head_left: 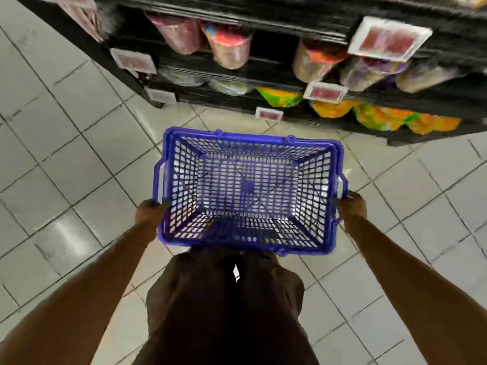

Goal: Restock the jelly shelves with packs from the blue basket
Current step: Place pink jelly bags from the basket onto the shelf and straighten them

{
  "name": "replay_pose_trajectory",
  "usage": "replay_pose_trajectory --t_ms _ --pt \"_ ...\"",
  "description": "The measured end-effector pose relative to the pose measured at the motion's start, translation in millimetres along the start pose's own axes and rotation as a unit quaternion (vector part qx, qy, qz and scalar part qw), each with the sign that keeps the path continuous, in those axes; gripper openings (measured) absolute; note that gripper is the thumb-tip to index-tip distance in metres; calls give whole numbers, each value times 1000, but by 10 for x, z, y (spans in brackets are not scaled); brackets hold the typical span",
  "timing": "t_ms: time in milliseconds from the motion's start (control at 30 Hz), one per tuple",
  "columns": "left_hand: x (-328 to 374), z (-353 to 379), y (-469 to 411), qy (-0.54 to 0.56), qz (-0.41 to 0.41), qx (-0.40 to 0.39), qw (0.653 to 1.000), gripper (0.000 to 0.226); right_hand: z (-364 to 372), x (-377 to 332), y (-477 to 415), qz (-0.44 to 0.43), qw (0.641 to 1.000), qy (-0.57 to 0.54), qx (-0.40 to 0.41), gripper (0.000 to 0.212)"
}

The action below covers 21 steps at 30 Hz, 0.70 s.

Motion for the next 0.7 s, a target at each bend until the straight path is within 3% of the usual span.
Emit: replay_pose_trajectory --t_ms 133,233,367,700 --pt "64 176 -163 52 -3 1 999 15 197 26 -193 38 995 -90 4 32" --pt "111 118 2 112 -18 13 993 16 62 -103 -104 57 986 -156 1 26" --pt "112 -292 518 162 -47 33 985 22 -341 -469 317 46 986 -162 -9 24" --pt "-271 -2070 2372 299 -88 30 950 18 -1503 -1886 1906 2 987 -153 -45 11"
Point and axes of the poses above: each hand's wrist, its own y-axis away from the middle knuckle, its own z-axis out of the palm, x = y × z, the point moved 4 cm from there along -y, towards the middle knuckle, and after that the axes turned 10 degrees about -z, right-handed, at the moved point
